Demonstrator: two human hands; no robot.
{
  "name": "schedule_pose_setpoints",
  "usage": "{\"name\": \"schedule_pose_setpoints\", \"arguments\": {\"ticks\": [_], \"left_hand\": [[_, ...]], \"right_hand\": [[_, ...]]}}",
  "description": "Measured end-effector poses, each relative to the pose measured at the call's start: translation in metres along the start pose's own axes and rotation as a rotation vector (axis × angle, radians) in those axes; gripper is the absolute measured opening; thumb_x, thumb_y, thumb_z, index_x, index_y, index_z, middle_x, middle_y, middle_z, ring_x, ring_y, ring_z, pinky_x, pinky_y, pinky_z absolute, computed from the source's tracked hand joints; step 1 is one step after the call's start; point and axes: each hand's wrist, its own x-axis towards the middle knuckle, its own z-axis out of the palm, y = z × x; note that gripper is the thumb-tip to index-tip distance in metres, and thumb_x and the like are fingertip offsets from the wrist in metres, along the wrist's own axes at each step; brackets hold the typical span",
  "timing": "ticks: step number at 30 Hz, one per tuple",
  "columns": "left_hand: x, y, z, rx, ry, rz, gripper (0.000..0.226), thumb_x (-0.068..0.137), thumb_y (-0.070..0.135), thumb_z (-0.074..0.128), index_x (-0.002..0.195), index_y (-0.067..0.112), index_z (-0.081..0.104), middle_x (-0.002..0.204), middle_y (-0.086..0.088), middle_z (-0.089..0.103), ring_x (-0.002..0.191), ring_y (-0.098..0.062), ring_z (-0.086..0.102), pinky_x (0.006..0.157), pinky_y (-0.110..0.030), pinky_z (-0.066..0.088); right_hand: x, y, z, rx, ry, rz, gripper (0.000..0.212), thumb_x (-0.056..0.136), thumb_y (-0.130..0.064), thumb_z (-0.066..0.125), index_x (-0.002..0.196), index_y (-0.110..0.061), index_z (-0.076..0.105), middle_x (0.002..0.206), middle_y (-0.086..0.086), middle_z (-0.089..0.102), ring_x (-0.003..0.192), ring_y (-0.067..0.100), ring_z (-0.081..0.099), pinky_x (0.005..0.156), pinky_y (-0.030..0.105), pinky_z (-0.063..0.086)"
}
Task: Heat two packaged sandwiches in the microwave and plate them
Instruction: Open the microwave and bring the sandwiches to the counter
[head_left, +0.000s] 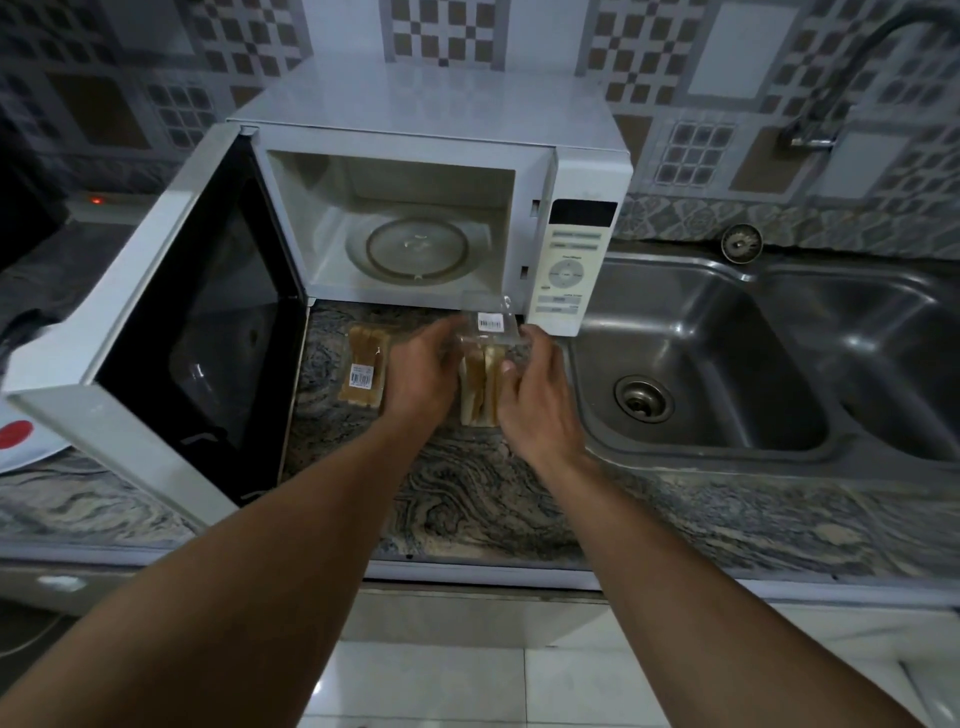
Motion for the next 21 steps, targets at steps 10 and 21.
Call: {"name": "schedule_pose_setpoints", "arguments": {"ticks": [10,21], "left_hand": [[0.022,-0.007,0.005,0.049,0.027,0.050,0.034,0.102,0.027,0.047,0.135,0.025,0.054,0.098,-0.006,0.071,0.086,-0.021,0.063,0.071,-0.028,0.049],[0.035,-0.013,0.010,0.075,-0.002,0.085,0.040,0.103,0.026,0.043,0.143,0.028,0.048,0.081,-0.005,0.068,0.070,-0.022,0.061,0.061,-0.027,0.044]], "right_hand": [[0.017,-0.002,0.036,-0.303,-0.189,0.215,0.065,0.090,-0.008,0.062,0.146,-0.008,0.030,0.133,0.018,0.055,0.119,0.036,0.055,0.091,0.046,0.050],[0.035,-0.008,0.053,-0.439,-0.109,0.275,0.045,0.095,-0.002,0.056,0.138,-0.002,0.044,0.138,0.019,0.048,0.126,0.034,0.047,0.099,0.043,0.045]]}}
